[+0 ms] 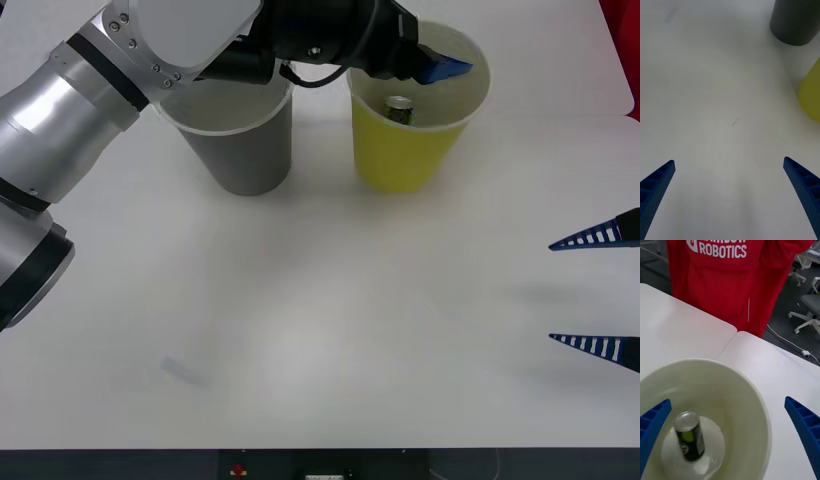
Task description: Put the can into the green bin and the plastic bottle into the gray bin
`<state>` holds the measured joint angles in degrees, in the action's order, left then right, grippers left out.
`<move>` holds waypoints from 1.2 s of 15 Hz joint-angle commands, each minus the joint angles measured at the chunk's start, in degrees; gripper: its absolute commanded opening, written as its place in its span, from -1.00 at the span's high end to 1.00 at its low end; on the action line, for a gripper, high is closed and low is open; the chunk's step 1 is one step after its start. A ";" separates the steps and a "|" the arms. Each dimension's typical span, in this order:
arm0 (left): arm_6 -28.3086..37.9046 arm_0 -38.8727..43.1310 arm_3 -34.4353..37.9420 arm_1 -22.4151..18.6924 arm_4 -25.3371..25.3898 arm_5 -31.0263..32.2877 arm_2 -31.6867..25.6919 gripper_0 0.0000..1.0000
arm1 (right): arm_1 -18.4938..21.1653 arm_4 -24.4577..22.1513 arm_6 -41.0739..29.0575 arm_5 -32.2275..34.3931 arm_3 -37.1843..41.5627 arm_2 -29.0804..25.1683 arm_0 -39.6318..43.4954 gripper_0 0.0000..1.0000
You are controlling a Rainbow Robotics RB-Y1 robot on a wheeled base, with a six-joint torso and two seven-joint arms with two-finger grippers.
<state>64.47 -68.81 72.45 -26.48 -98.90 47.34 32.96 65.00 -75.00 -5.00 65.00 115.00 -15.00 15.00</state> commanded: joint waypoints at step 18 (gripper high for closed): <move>-8.04 49.74 52.62 -30.03 -0.41 3.29 -17.31 -1.00 | 0.00 0.00 0.00 0.00 0.00 0.00 0.00 -1.00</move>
<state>58.27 -20.87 124.42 -56.18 -99.67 48.68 17.39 65.00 -75.00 -5.00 65.00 115.00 -15.00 15.00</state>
